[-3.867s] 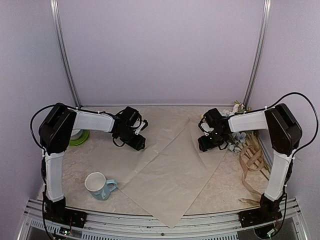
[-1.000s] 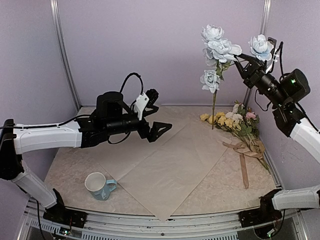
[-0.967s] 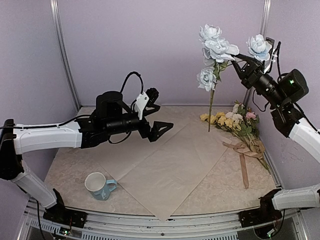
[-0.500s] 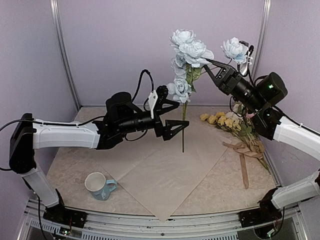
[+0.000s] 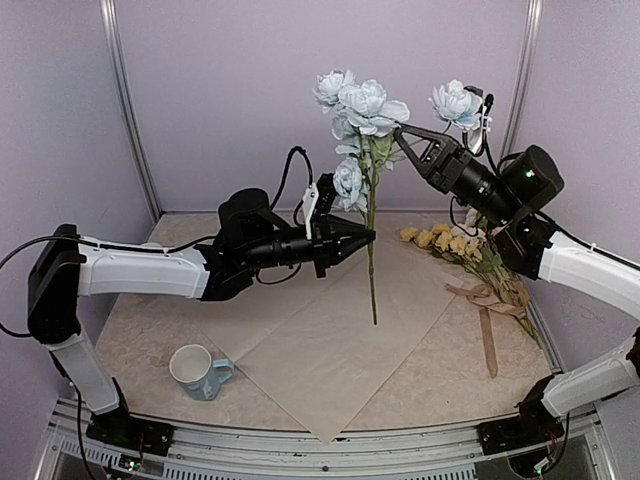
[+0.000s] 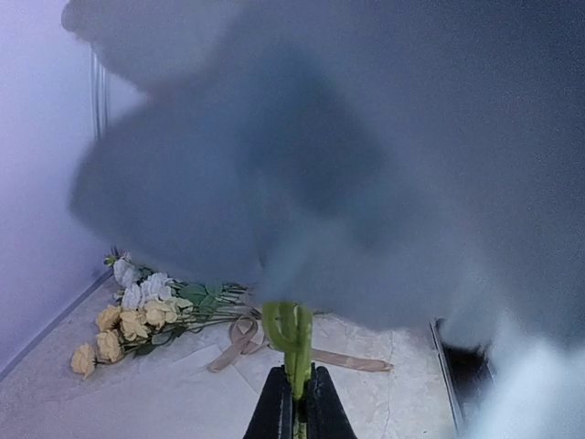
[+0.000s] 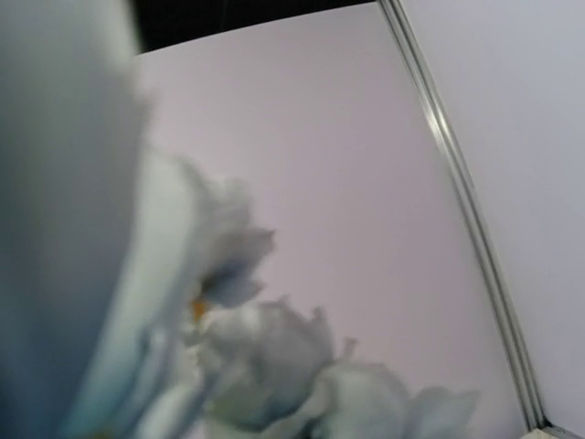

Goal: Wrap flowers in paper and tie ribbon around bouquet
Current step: Pass from the right arm to the left, then place the fake flower on the flattened wrapping paper, then pick up the fake flower from the corner of the board, then place the fake flower on the flattened wrapping paper, then pick up the fake flower from the corner of the board.

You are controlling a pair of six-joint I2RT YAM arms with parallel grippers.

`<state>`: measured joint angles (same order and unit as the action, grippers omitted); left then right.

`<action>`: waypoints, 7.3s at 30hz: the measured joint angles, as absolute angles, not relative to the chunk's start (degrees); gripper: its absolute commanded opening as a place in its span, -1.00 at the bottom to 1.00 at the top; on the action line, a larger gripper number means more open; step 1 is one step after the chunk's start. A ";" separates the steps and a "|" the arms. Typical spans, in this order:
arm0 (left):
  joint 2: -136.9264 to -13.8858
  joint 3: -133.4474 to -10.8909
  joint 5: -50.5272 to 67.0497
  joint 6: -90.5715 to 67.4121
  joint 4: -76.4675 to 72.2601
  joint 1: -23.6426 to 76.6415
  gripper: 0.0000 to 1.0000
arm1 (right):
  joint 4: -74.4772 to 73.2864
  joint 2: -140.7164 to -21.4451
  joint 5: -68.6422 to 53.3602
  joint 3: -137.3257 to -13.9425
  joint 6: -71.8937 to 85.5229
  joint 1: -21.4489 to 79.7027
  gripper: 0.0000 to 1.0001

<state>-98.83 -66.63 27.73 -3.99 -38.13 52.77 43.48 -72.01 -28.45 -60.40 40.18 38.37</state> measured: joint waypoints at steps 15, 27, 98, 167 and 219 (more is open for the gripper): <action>-108.92 -72.88 23.24 -34.37 -19.25 38.30 -1.00 | 3.77 -74.00 4.27 -71.66 23.29 38.50 0.95; -119.44 -76.38 24.16 -37.78 -10.20 35.31 -1.00 | -10.59 -79.42 10.61 -71.68 17.12 38.50 0.95; -103.24 -74.30 -7.90 -9.96 -1.98 48.18 0.98 | -45.54 -116.84 12.78 -88.20 -3.57 -5.89 -0.49; -92.01 -60.99 -9.19 -13.82 -2.72 38.22 0.97 | -2.85 -126.43 -17.76 -101.27 40.01 42.19 -0.99; -95.85 -63.33 -8.88 -9.74 0.97 38.15 0.98 | -42.74 -117.47 0.93 -88.38 4.69 -8.21 -0.27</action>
